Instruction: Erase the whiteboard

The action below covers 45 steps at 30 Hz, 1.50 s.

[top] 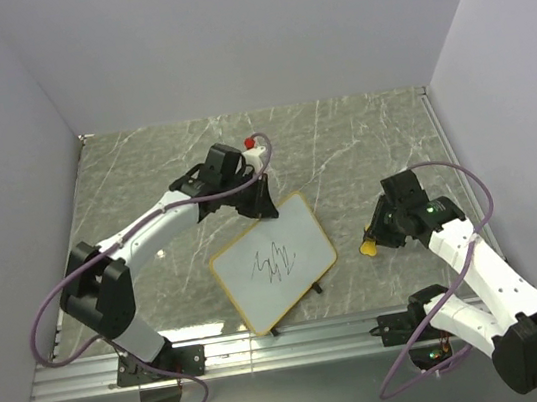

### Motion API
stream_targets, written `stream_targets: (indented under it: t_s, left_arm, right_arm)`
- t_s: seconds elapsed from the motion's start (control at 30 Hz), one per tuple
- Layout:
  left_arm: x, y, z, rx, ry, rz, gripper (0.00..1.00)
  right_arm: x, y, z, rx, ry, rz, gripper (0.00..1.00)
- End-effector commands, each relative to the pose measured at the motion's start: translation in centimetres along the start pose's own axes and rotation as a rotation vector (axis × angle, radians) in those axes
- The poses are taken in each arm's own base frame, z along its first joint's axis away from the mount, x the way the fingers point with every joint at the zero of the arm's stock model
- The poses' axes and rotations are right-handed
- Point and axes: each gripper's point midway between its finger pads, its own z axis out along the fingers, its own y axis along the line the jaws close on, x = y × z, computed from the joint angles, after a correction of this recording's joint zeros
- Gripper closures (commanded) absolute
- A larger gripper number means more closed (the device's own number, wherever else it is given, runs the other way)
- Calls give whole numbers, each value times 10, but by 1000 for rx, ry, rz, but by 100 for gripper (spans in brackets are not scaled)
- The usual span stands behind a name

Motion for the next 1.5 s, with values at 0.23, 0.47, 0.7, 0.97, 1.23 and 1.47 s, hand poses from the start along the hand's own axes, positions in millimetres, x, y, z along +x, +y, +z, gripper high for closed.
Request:
stream_targets:
  t_s: [0.23,0.47,0.7,0.97,1.23,1.47]
  left_arm:
    - [-6,31,-35,-243,-62,72,100]
    - [-21,66,-61,-438,-57,165,100]
    - [-25,116,-99,-622,-130,135,100]
    - [-30,146,-128,-760,-185,85,100]
    - [-65,111,-149,-679,-287,-7,100]
    - [-75,86,-158,-619,-314,-210,100]
  right_arm:
    - [-12,12,-5,-47,-38,-13,100]
    - [-16,14,-10,-49,-51,-21,100]
    - [-15,12,-10,-46,-58,-14,100]
    - [-21,14,-15,-48,-77,-20,100]
    - [-22,18,-13,-61,-71,-18,100]
    - [-20,20,-9,-71,-60,-18,100]
